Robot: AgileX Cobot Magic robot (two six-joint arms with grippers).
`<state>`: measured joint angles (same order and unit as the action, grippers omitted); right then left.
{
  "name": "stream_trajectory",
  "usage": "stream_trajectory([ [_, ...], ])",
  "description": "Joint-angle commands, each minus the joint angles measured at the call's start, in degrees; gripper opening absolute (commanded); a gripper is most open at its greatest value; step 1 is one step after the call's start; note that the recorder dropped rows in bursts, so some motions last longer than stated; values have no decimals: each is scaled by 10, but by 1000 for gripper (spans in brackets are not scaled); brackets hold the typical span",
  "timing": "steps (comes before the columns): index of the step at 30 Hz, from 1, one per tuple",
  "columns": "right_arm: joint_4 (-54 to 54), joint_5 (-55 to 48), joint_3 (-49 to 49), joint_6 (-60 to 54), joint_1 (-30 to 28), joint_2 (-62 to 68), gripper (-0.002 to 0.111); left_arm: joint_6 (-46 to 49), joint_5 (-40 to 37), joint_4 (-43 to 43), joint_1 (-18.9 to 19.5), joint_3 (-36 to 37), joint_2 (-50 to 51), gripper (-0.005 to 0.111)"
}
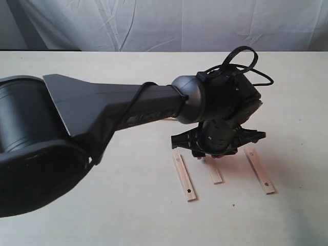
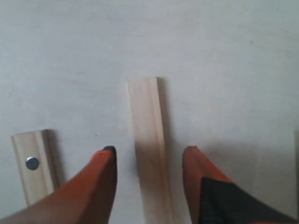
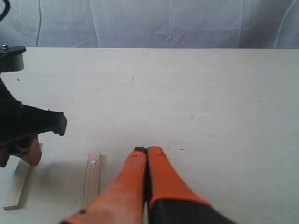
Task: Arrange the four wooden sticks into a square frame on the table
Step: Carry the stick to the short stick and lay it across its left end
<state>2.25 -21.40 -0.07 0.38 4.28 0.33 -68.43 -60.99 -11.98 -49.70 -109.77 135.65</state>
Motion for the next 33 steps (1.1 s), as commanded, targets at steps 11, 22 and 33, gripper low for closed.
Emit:
stream_trajectory([
  [11, 2, 6, 1, -4, -2, -3, 0, -2, -2, 25, -1, -4, 20, 5],
  [22, 2, 6, 1, -4, -2, -3, 0, 112, -8, 6, 43, -27, -57, 0],
  [33, 2, 6, 1, -4, -2, -3, 0, 336, -90, -25, 143, -9, -134, 0],
])
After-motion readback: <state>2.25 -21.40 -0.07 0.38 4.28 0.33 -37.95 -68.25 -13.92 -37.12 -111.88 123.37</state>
